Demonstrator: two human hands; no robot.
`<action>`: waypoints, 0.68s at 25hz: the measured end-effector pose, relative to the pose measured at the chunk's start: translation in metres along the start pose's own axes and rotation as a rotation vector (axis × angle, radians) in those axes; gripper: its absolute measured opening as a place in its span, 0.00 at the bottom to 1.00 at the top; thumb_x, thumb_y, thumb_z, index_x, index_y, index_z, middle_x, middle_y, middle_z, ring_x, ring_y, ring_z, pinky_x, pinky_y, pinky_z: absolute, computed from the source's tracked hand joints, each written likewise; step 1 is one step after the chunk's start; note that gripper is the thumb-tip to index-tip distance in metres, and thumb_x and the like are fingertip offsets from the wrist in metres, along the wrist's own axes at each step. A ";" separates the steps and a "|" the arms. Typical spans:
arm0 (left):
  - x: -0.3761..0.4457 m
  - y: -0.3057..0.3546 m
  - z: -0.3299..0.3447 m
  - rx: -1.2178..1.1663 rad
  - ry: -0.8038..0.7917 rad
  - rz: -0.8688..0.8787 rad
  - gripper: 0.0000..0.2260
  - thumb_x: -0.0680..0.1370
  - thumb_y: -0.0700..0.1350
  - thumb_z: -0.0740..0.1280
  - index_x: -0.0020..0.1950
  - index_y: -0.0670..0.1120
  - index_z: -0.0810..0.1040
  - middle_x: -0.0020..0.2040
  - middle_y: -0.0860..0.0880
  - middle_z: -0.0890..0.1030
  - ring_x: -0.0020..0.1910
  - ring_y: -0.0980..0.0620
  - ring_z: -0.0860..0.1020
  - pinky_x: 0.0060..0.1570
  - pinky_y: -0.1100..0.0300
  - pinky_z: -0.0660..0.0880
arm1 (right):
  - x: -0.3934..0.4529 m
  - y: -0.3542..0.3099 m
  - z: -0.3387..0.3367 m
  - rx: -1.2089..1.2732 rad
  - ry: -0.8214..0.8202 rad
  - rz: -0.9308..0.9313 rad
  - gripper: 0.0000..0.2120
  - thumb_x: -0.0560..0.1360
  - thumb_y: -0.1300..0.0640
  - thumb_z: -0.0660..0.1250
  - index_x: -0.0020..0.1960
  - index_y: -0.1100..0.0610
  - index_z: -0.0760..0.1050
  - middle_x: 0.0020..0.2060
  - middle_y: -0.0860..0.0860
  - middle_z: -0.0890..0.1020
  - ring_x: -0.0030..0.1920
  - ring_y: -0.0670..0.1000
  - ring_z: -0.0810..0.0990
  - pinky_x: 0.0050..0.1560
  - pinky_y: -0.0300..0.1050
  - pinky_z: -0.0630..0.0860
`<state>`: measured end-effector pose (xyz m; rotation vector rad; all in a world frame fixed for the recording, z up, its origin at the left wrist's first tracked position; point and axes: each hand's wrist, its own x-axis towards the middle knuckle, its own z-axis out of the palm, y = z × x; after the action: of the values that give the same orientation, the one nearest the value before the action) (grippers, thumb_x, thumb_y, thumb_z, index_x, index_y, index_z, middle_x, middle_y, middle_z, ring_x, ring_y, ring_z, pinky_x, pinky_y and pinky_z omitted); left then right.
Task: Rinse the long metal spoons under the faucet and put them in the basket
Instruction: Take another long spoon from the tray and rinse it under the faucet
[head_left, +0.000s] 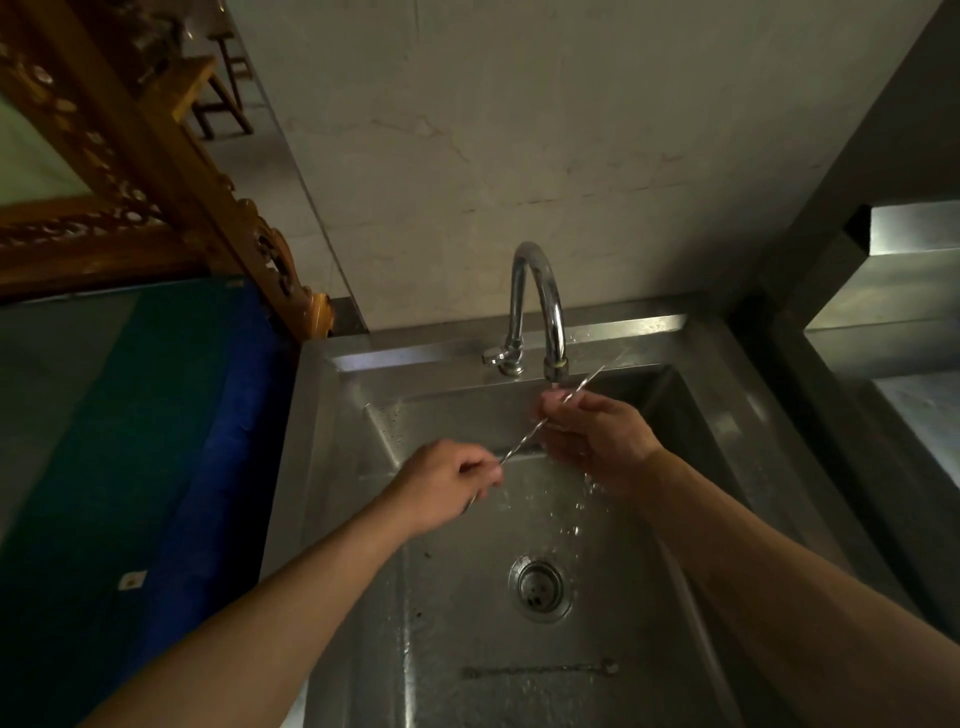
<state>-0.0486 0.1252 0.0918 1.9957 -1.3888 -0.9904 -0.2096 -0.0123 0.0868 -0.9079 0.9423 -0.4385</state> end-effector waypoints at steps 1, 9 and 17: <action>0.013 0.011 0.001 0.020 0.015 0.021 0.08 0.78 0.46 0.66 0.39 0.49 0.81 0.31 0.54 0.78 0.29 0.59 0.73 0.35 0.61 0.69 | -0.001 -0.002 -0.002 -0.004 -0.006 0.009 0.04 0.75 0.60 0.69 0.49 0.56 0.81 0.42 0.52 0.87 0.41 0.50 0.86 0.40 0.45 0.78; 0.069 0.050 0.013 -0.344 0.249 -0.067 0.01 0.73 0.42 0.72 0.43 0.47 0.82 0.40 0.51 0.83 0.41 0.57 0.79 0.47 0.64 0.74 | -0.003 -0.043 -0.048 0.243 0.225 -0.096 0.04 0.77 0.61 0.66 0.47 0.56 0.79 0.41 0.52 0.87 0.40 0.50 0.86 0.38 0.44 0.80; 0.069 0.062 0.023 -0.483 0.196 -0.151 0.12 0.71 0.51 0.73 0.46 0.43 0.82 0.40 0.50 0.84 0.38 0.61 0.81 0.37 0.68 0.71 | -0.013 -0.056 -0.064 0.271 0.312 -0.116 0.01 0.76 0.61 0.67 0.46 0.56 0.77 0.43 0.53 0.85 0.38 0.49 0.85 0.36 0.41 0.79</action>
<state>-0.0874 0.0392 0.1050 1.7869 -0.8085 -1.0453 -0.2673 -0.0655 0.1223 -0.6587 1.0852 -0.8035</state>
